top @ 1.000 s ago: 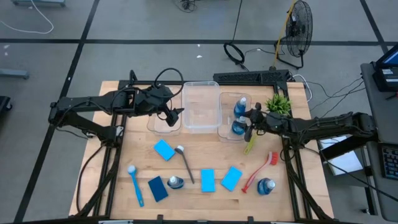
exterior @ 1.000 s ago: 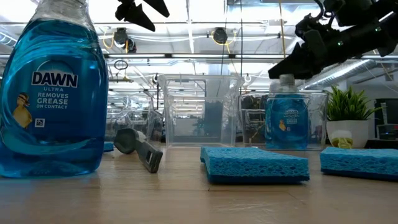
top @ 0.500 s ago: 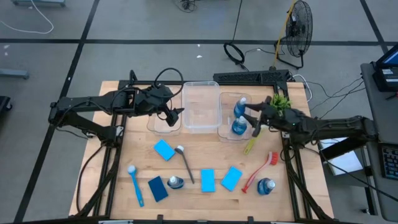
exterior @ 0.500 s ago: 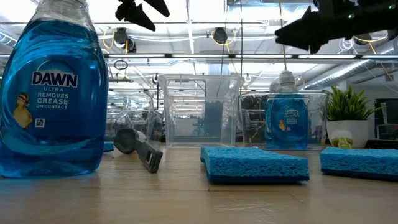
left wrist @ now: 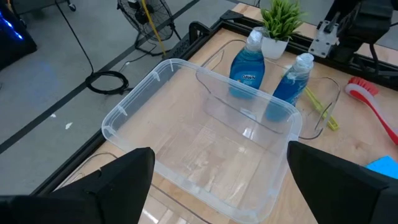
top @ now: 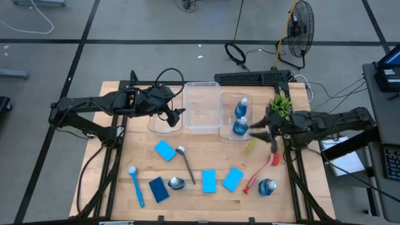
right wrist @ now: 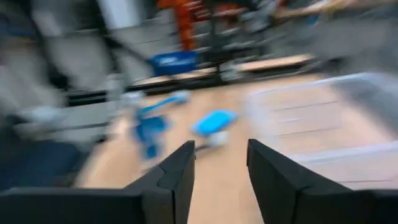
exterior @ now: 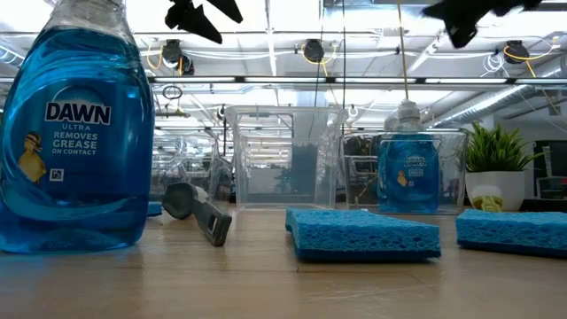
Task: Pick & Place Kitchen Sink Supplies
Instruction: Put the blue dishwashing liquid bottle into the right transparent bin
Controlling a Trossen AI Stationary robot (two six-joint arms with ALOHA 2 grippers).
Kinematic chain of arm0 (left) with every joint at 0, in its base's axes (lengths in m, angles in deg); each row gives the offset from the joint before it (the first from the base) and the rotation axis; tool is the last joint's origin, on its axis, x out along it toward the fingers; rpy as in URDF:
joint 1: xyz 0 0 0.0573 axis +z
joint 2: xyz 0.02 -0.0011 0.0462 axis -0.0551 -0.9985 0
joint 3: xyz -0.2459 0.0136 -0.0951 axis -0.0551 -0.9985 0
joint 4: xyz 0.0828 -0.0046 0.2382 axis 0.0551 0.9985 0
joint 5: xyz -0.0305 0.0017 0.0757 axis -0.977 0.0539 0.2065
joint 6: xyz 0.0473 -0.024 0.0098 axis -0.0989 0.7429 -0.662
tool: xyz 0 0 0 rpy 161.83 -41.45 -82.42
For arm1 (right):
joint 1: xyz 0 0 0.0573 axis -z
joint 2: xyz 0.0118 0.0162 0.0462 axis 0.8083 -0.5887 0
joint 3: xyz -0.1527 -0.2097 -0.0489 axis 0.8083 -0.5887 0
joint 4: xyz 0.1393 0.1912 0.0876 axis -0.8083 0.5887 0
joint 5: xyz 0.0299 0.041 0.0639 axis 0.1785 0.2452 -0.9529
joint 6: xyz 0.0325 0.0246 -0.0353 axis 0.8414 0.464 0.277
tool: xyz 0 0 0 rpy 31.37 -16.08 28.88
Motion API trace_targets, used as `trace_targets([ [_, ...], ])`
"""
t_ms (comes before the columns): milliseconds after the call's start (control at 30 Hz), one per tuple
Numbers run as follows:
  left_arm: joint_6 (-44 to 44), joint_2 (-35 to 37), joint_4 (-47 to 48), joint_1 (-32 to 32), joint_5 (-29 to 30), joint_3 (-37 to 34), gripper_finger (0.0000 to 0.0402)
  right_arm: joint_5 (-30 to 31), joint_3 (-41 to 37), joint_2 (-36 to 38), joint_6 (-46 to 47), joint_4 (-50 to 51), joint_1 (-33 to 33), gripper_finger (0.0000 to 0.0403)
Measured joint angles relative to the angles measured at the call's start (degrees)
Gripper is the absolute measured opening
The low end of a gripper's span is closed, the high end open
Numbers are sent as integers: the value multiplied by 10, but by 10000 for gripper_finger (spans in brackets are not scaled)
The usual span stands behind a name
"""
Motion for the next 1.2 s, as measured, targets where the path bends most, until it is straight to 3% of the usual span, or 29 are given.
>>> trace_targets([
  [167, -2, 0, 0, -7, 0, 0, 365, -96, 43, 10, 130, 66, -61, 116],
  [533, 20, 0, 1, -30, 0, 0, 365, -171, 49, -16, 409, 136, -222, 118],
  [833, 48, 0, 1, -42, 1, 0, 365, -171, 49, -73, 533, 144, -358, 118],
  [1033, 50, 0, 1, -43, 2, 0, 365, -169, 49, -98, 665, 212, -436, 113],
  [1200, 49, 0, 1, -42, 2, 0, 365, -146, 49, -102, 764, 202, -479, 103],
])
